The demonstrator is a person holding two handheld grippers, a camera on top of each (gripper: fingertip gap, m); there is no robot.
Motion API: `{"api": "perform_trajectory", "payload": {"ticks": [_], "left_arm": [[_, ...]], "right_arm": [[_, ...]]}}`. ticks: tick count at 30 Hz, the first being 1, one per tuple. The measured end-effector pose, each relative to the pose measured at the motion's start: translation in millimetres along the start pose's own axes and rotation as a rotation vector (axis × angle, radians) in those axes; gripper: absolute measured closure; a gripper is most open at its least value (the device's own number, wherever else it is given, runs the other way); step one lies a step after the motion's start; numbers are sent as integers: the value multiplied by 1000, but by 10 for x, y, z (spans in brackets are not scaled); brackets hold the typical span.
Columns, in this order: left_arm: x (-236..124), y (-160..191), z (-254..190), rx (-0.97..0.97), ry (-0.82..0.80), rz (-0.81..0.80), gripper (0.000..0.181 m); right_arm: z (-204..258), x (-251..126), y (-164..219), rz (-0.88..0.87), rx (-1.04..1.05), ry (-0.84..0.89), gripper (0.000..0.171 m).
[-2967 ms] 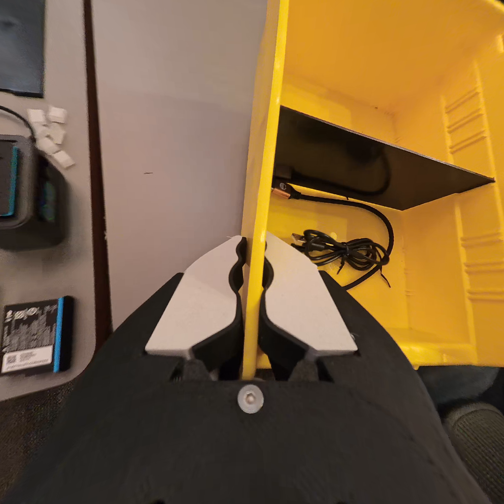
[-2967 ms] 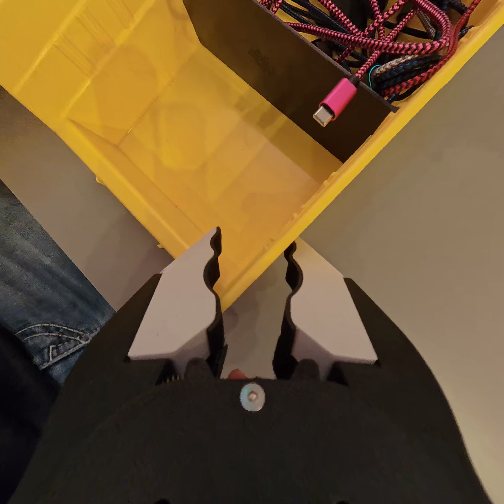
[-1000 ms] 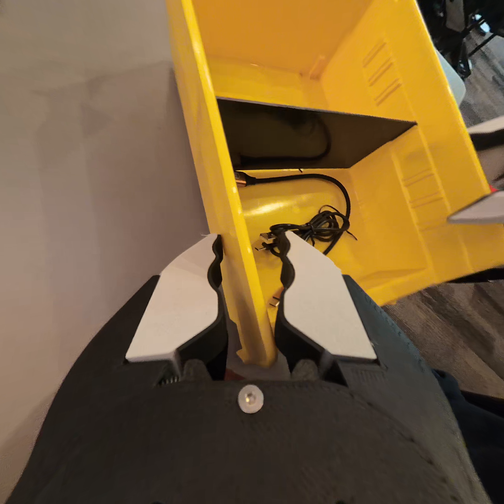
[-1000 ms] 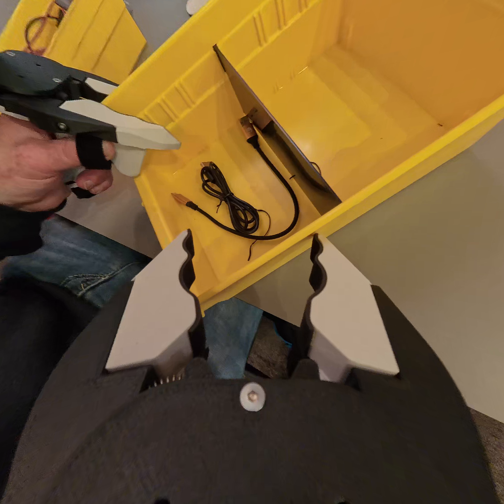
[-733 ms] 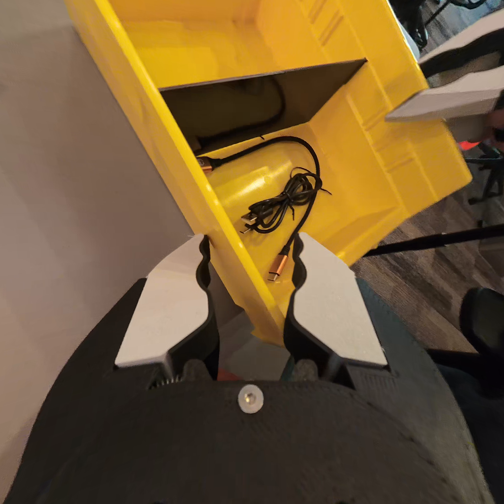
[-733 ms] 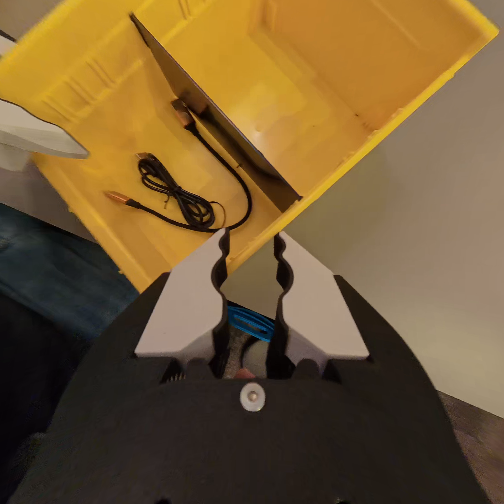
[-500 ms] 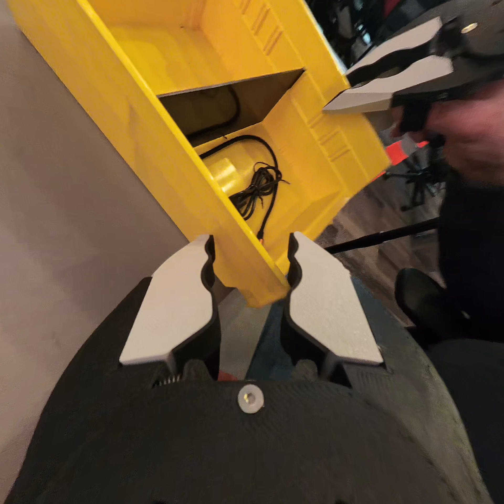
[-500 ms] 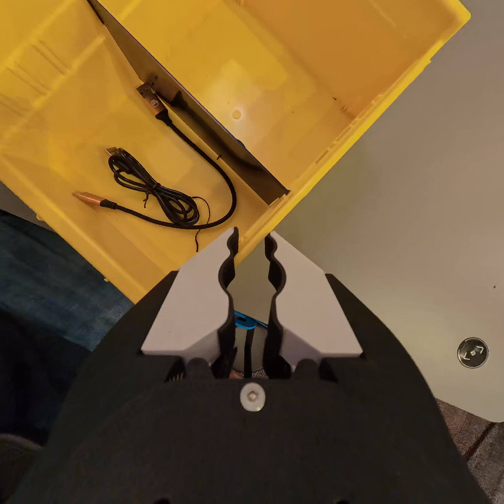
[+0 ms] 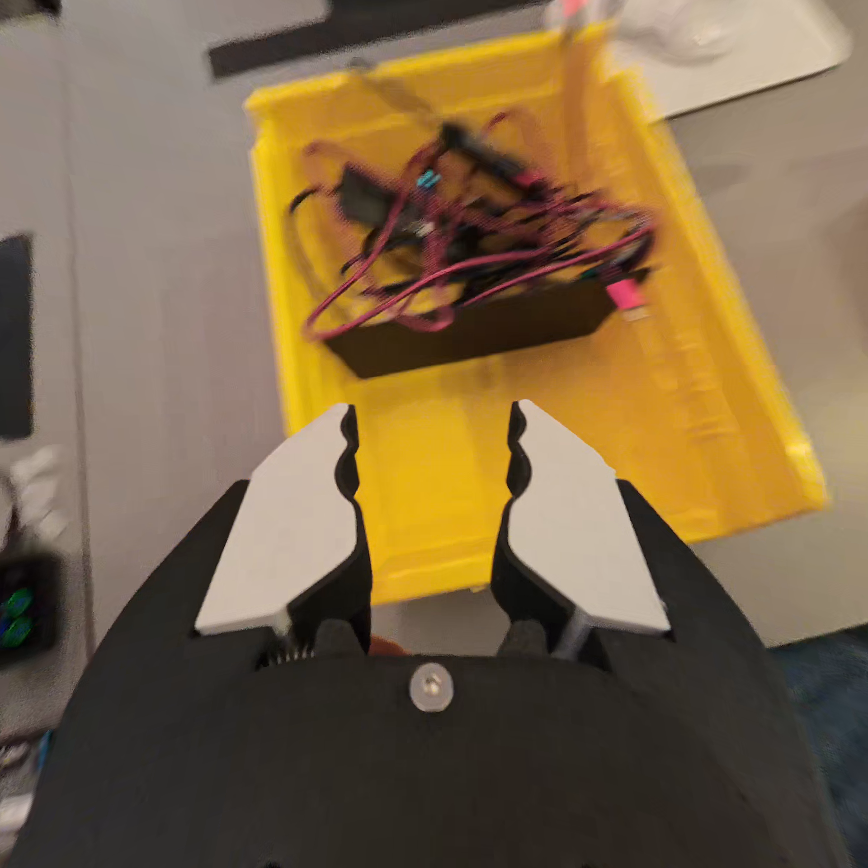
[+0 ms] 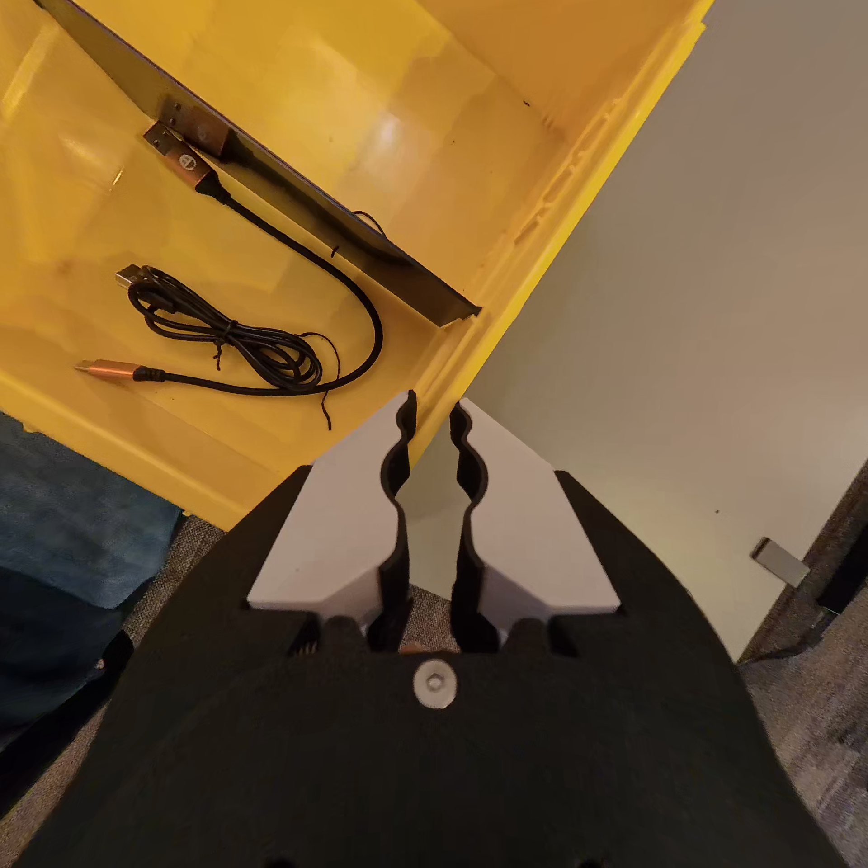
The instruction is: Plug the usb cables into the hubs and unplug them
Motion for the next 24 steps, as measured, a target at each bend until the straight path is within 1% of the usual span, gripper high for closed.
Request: {"api": "perform_trajectory", "payload": {"ticks": [1,3,5,6,8,9,10,13,24], "left_arm": [[29,117,194,-27,-29,47,116],[101,299,445,-55,-62,102,117],[216,483,499,-75,-22,180,119],[272,560,505,-86,-3,210,125],[357,669,526,-81,7,236,155],[373,673,508,-81,25,209,172],[377,675,500,-86,29,190,177],[346,706,529,-49,18,202,177],[49,1018,905,-155,11,207,177]], "right_arm": [[-48,1,7,12,-3,10,159],[-130,2,25,41,-22,36,158],[-195,7,34,52,-30,41,158],[-229,8,40,58,-38,45,158],[-305,10,57,67,-48,50,157],[-354,10,71,73,-44,55,157],[-406,8,87,79,-47,59,157],[-572,-1,155,95,-29,77,157],[-1192,-54,452,106,56,137,157]]}}
Point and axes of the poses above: each gripper's, where its closed fingertips meet, x out along the fingers, y out of its underside, z = x × y across the jaws, the point moved 2 cm from there along -x, back along the fingers, and after that the axes turned 1 degree about -x, right-handed, at the moved point
